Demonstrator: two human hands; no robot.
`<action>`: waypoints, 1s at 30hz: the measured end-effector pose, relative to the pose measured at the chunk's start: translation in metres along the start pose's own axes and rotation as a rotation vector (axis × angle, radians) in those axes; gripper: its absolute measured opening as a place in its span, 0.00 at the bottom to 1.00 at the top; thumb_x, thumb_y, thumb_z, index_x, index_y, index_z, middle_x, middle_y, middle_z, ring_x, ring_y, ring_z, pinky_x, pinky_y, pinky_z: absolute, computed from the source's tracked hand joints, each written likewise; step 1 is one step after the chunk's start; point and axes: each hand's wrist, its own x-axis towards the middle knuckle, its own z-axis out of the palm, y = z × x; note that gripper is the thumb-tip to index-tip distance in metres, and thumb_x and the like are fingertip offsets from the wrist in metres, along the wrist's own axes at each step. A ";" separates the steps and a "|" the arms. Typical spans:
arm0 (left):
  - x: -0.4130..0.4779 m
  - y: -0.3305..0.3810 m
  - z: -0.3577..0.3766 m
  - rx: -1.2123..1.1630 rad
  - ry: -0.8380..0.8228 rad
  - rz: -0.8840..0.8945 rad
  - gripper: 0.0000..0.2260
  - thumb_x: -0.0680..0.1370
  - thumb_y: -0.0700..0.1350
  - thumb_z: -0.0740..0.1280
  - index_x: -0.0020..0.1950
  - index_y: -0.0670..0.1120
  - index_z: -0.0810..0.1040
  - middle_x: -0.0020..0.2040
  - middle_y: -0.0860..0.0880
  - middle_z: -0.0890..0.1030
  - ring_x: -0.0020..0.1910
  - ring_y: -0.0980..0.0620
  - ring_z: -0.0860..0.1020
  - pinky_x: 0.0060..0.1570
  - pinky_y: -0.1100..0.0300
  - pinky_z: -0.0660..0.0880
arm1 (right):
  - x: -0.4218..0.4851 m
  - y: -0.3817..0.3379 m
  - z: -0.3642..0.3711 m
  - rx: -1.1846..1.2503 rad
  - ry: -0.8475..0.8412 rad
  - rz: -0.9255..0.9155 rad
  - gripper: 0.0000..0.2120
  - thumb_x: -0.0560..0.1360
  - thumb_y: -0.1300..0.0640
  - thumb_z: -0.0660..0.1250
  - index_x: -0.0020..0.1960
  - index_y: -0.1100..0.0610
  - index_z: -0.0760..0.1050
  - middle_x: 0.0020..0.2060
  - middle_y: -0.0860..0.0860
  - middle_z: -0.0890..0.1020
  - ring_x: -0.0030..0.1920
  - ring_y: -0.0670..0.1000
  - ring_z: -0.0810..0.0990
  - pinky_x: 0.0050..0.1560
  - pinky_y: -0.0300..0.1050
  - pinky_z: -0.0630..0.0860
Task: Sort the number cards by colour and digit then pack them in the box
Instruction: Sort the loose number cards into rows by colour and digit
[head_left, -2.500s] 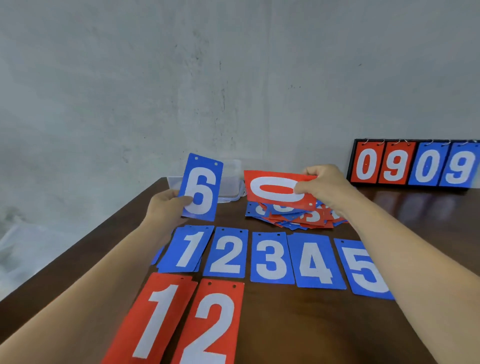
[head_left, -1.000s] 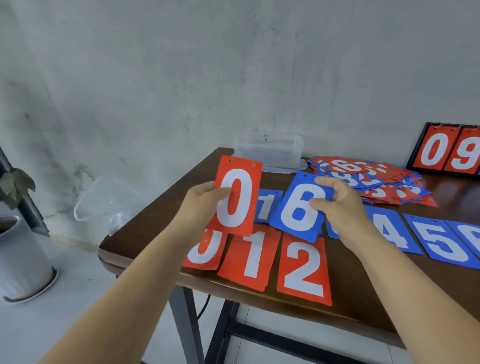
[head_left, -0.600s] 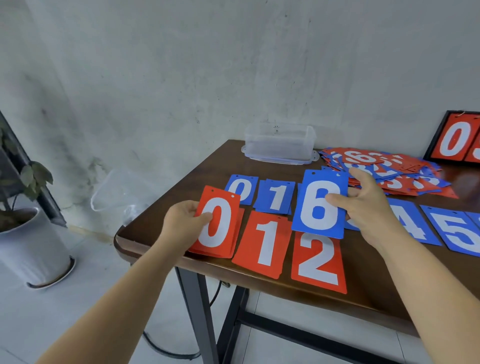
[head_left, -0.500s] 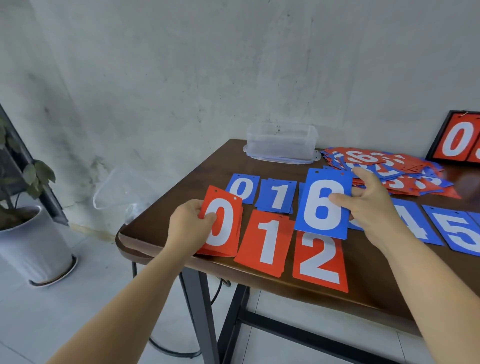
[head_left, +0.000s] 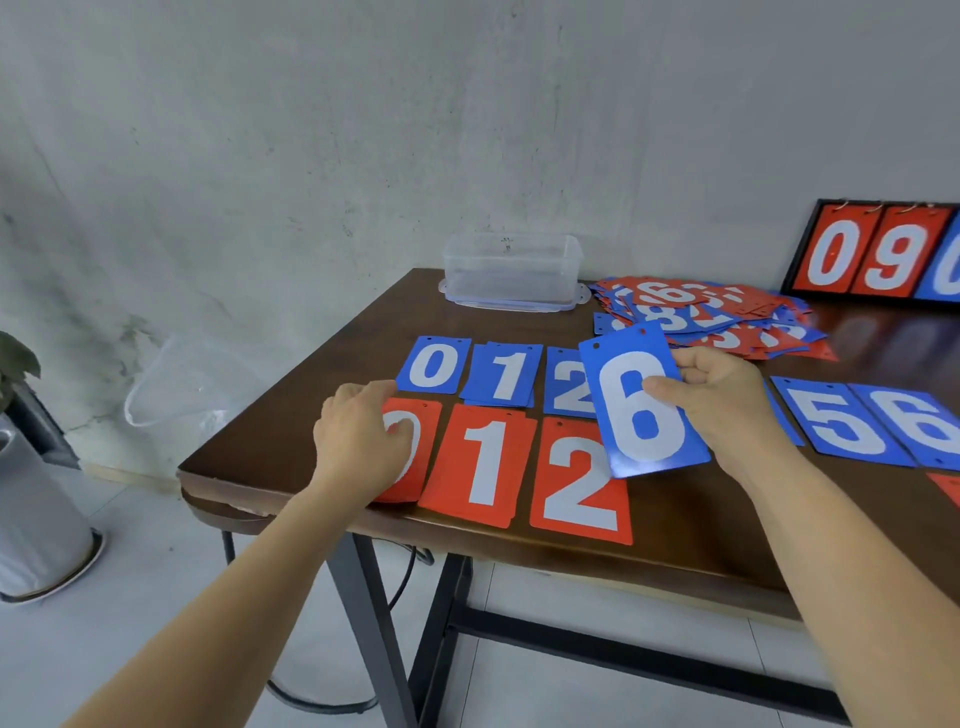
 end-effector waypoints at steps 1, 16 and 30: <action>-0.001 0.013 0.005 -0.026 -0.015 0.042 0.22 0.78 0.47 0.67 0.71 0.48 0.70 0.67 0.45 0.72 0.66 0.45 0.70 0.64 0.46 0.71 | -0.002 0.002 -0.009 0.009 0.023 0.018 0.09 0.73 0.61 0.72 0.52 0.54 0.75 0.47 0.52 0.83 0.41 0.49 0.83 0.36 0.44 0.80; -0.017 0.165 0.088 -0.086 -0.160 0.344 0.22 0.77 0.51 0.68 0.70 0.49 0.72 0.66 0.49 0.76 0.66 0.48 0.72 0.65 0.47 0.70 | 0.001 0.026 -0.130 -0.048 0.159 0.108 0.09 0.73 0.61 0.73 0.46 0.51 0.75 0.41 0.48 0.82 0.38 0.49 0.83 0.35 0.45 0.81; -0.044 0.267 0.157 -0.090 -0.233 0.325 0.22 0.77 0.51 0.68 0.70 0.50 0.71 0.67 0.50 0.74 0.68 0.50 0.70 0.68 0.50 0.69 | 0.086 0.077 -0.270 -0.118 0.221 0.321 0.08 0.71 0.70 0.72 0.40 0.60 0.76 0.44 0.62 0.82 0.38 0.58 0.82 0.41 0.55 0.81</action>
